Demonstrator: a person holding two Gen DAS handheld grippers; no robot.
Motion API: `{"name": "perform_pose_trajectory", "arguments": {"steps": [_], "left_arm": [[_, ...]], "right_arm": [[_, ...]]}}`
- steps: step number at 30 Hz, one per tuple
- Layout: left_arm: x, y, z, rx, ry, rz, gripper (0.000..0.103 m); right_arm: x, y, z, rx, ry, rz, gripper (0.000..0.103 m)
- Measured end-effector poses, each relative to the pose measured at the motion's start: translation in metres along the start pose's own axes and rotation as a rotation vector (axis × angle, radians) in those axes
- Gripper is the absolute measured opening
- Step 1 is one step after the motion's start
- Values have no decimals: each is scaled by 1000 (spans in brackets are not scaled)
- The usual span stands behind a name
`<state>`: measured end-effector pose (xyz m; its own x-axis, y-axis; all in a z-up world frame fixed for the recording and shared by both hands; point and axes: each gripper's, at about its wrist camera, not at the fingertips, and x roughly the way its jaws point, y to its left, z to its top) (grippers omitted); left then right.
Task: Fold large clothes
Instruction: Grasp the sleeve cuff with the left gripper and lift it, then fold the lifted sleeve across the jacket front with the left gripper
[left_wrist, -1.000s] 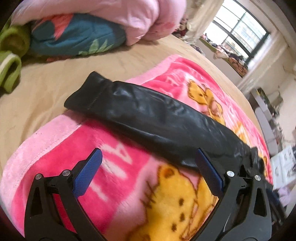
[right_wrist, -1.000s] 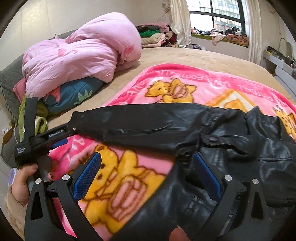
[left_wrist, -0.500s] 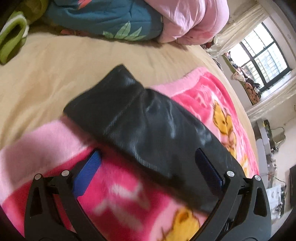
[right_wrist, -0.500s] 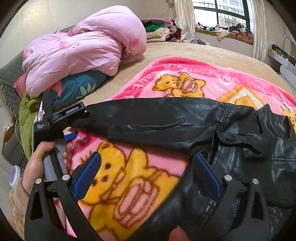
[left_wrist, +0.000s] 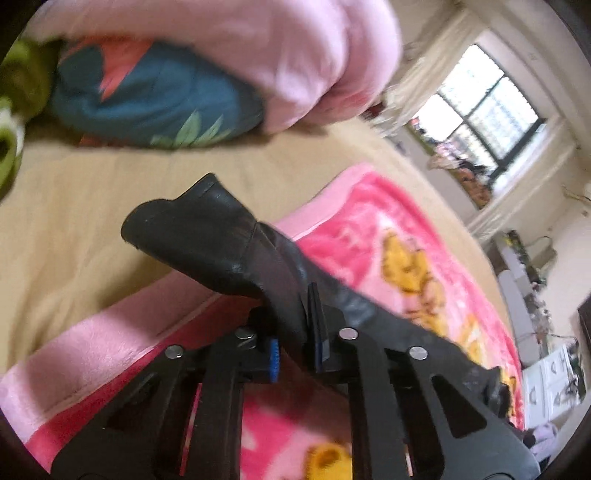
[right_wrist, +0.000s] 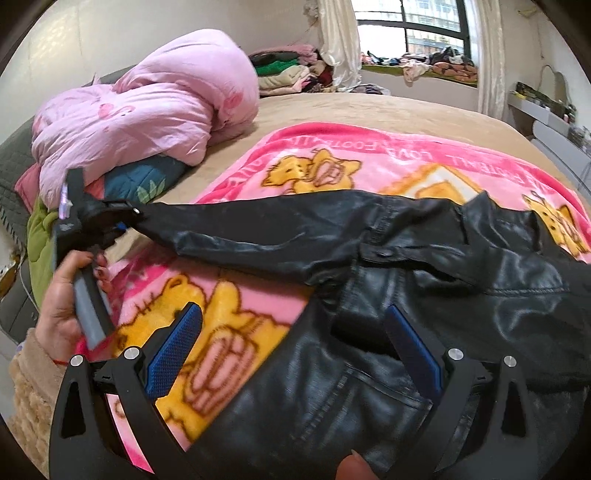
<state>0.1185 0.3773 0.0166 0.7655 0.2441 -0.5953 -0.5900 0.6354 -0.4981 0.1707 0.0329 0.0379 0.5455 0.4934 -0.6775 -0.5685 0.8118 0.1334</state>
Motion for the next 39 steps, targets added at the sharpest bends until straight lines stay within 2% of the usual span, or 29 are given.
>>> {"name": "perform_pose_trajectory", "arguments": {"steps": [7, 10, 13, 18, 20, 24, 28, 34, 39], "left_arm": [[-62, -44, 17, 69, -124, -183, 1], [-83, -73, 17, 115, -160, -219, 1], [-109, -116, 12, 203, -213, -241, 1], [-135, -176, 0, 310, -248, -289, 1], [-144, -198, -7, 333, -246, -325, 1], [-152, -230, -22, 380, -241, -346, 1], [-161, -262, -43, 445, -238, -371, 1], [-164, -295, -68, 522, -202, -398, 1], [-163, -317, -91, 578, -175, -416, 1]], "right_arm": [[-27, -27, -20, 55, -14, -21, 98], [-40, -41, -25, 63, -22, -41, 98], [-56, -57, -27, 72, -40, -63, 98], [-85, -83, -25, 77, -91, -102, 98], [-96, -96, -24, 83, -110, -123, 98], [-110, -120, -22, 115, -118, -139, 98], [-130, -144, -18, 115, -163, -177, 98], [-150, -188, -19, 152, -208, -232, 98], [-159, -222, -37, 217, -236, -258, 98]]}}
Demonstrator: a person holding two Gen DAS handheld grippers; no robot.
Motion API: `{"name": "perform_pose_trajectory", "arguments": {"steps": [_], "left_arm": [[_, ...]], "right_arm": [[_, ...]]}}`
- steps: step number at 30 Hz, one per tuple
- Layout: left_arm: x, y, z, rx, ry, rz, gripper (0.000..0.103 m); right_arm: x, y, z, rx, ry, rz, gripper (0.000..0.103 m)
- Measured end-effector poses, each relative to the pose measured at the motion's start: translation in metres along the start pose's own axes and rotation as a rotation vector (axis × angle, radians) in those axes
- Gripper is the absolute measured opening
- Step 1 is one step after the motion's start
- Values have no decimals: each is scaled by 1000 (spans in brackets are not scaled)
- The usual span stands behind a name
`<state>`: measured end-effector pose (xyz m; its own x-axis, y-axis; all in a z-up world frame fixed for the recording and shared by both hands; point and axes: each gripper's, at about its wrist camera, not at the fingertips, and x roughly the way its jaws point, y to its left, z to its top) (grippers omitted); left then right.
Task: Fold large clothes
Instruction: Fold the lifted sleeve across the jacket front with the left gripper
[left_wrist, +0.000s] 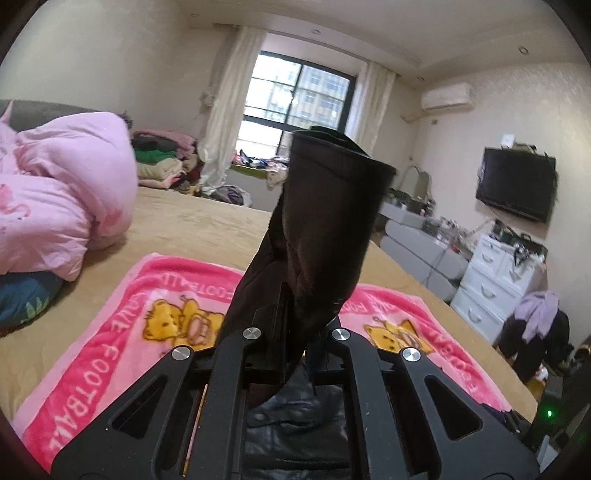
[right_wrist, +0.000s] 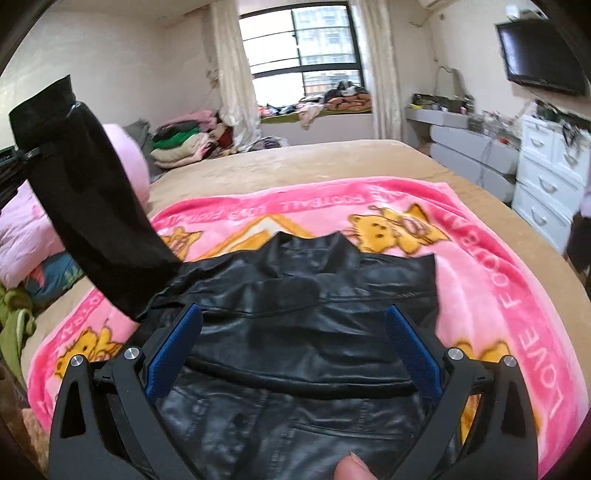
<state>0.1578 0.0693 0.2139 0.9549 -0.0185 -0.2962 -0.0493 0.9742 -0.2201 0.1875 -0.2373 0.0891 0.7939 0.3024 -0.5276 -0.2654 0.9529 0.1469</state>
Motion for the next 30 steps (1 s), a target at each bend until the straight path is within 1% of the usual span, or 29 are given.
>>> {"name": "perform_pose_trajectory", "arguments": {"steps": [3, 7, 12, 19, 23, 30], "left_arm": [[10, -21, -8, 36, 24, -12, 1], [22, -46, -20, 71, 55, -32, 2], [39, -76, -44, 130, 94, -57, 2], [72, -115, -95, 225, 210, -80, 2], [93, -138, -135, 300, 299, -85, 4], [111, -159, -192, 436, 404, -59, 6]], "right_arm": [[2, -24, -9, 49, 1, -6, 98], [1, -59, -16, 153, 0, -10, 98], [-9, -85, -18, 212, -23, -24, 98], [-16, -112, -21, 256, -25, -45, 98], [-21, -128, -24, 293, -33, -49, 98], [-24, -146, -26, 354, -30, -17, 98]]}}
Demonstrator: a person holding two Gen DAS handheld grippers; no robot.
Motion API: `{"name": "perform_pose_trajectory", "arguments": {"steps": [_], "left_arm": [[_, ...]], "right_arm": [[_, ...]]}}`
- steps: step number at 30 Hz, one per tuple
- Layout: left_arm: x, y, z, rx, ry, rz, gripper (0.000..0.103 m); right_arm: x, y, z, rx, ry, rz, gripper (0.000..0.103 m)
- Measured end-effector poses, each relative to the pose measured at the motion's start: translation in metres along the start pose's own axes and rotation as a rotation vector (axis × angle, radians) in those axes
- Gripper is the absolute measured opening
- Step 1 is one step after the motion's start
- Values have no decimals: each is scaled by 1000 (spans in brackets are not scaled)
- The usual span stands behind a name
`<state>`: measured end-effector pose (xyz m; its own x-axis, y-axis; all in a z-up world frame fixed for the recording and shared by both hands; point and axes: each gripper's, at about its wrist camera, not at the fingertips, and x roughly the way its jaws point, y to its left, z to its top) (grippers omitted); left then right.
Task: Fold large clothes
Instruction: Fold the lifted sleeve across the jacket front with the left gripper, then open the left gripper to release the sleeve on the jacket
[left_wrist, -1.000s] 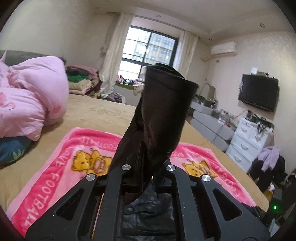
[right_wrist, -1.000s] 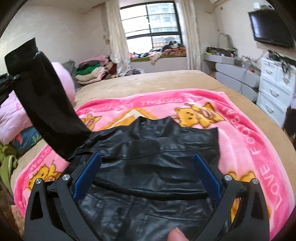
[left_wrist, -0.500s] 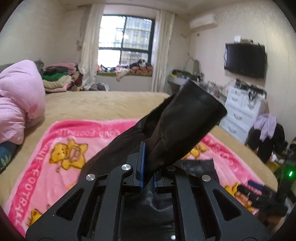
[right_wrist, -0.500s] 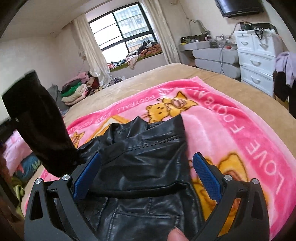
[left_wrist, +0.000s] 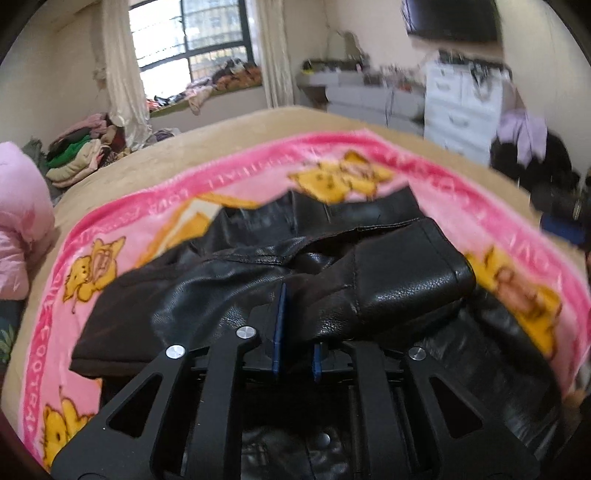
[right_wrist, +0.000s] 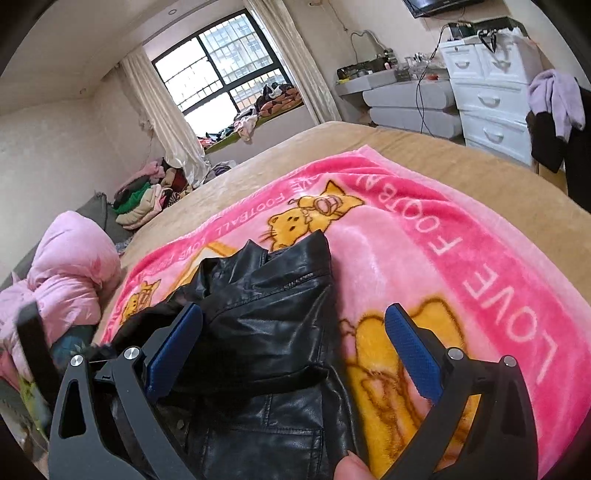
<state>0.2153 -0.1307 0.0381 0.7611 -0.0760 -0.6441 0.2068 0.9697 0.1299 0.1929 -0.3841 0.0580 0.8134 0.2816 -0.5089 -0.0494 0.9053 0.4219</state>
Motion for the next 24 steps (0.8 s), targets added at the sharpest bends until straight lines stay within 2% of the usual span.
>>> {"name": "perform_pose_trajectory", "arguments": {"steps": [1, 3, 4, 5, 7, 8, 11, 16, 19, 20, 22, 24], "left_arm": [[4, -3, -4, 16, 15, 5, 9], [13, -10, -14, 55, 54, 34, 32], [17, -13, -19, 70, 69, 46, 52], [19, -15, -23, 85, 81, 57, 57], [22, -22, -30, 108, 100, 65, 61], [23, -23, -34, 114, 120, 62, 68], [22, -27, -45, 121, 152, 29, 84], [4, -23, -59, 100, 160, -52, 90], [-15, 0, -62, 25, 143, -90, 93], [-23, 15, -60, -9, 129, -94, 93], [-34, 42, -55, -55, 104, -74, 94], [-44, 79, -48, -110, 72, -7, 94]], "right_arm": [[1, -1, 0, 6, 5, 5, 98], [4, 0, -2, 9, 20, 14, 98], [5, 1, -2, 5, 26, 15, 98], [7, 2, -3, -4, 37, 16, 98], [13, 7, -5, -20, 60, 22, 98], [16, 8, -6, -24, 74, 30, 98], [30, 14, -12, -3, 135, 113, 98], [58, 27, -24, 75, 241, 266, 97], [77, 38, -29, 88, 306, 289, 82], [82, 40, -30, 91, 321, 291, 82], [95, 45, -33, 99, 349, 280, 80], [107, 48, -34, 108, 370, 262, 75]]}}
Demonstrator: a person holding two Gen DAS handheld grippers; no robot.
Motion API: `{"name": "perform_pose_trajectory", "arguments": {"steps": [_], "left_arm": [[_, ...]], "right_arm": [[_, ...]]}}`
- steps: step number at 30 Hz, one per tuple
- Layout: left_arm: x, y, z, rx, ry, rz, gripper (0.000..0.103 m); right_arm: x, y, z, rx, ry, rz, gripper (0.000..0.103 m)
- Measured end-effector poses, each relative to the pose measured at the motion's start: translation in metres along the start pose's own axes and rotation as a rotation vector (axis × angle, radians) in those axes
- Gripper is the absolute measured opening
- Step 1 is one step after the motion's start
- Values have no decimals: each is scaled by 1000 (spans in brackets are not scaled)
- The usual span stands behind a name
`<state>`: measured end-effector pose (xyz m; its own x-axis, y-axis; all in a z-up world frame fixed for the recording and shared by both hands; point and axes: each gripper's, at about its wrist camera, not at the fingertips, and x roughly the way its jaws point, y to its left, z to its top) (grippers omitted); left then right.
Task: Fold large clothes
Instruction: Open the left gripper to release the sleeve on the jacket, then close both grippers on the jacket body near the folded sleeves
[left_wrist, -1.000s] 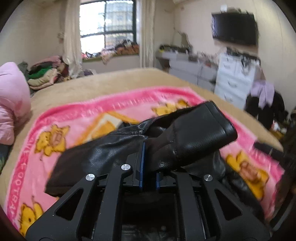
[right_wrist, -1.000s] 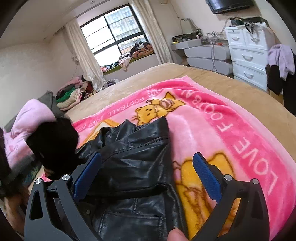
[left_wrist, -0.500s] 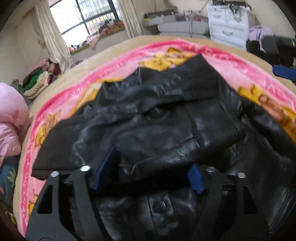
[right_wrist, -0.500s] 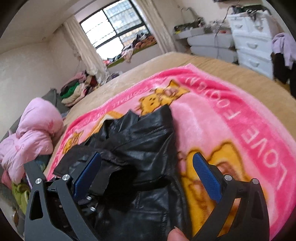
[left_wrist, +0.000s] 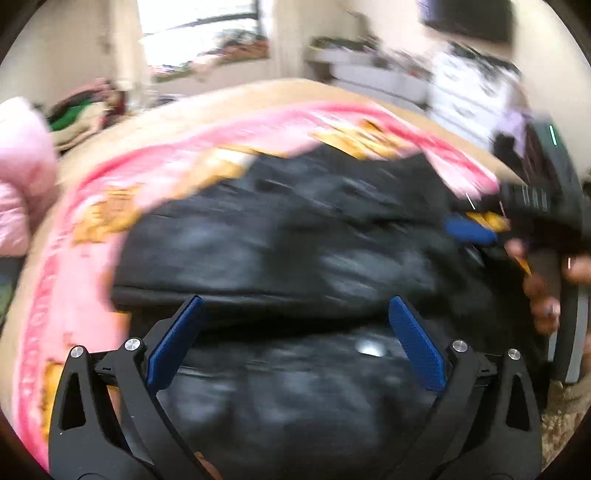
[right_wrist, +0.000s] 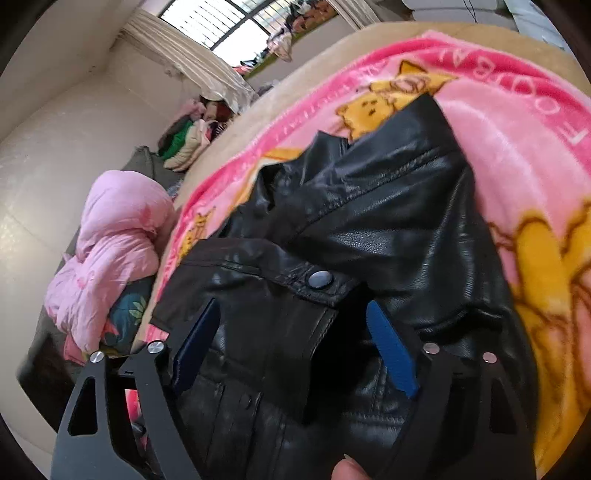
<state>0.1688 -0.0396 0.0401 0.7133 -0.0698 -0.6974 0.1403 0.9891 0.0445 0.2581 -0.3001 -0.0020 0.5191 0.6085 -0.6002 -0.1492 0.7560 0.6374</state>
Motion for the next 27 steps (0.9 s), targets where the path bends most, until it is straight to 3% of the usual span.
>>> {"name": "perform_pose_trajectory", "arguments": {"steps": [4, 5, 7, 8, 11, 12, 17, 19, 23, 27], "left_arm": [[-9, 73, 16, -165, -26, 117, 94], [-9, 95, 21, -236, -28, 115, 94], [-6, 125, 26, -356, -23, 96, 94], [-4, 141, 28, -429, -24, 72, 93], [8, 167, 37, -547, -32, 46, 93], [14, 172, 42, -566, -36, 43, 92], [49, 159, 62, -543, 9, -5, 36], [67, 147, 65, -522, 42, -49, 22], [99, 122, 60, -490, 98, -71, 11], [129, 101, 42, -439, 190, -71, 9]], "right_arm": [[18, -1, 2, 14, 16, -50, 49], [22, -1, 1, -5, 15, -75, 40], [22, -1, 1, -24, 1, -81, 32], [21, 0, 1, -30, -12, -67, 20], [1, 21, 3, -143, -122, -70, 9], [-12, 33, 4, -211, -173, -85, 9], [-47, 64, 1, -448, -314, -209, 9], [-47, 63, 1, -480, -317, -254, 9], [-37, 52, 0, -487, -270, -310, 9], [-24, 43, 2, -467, -242, -335, 9]]}}
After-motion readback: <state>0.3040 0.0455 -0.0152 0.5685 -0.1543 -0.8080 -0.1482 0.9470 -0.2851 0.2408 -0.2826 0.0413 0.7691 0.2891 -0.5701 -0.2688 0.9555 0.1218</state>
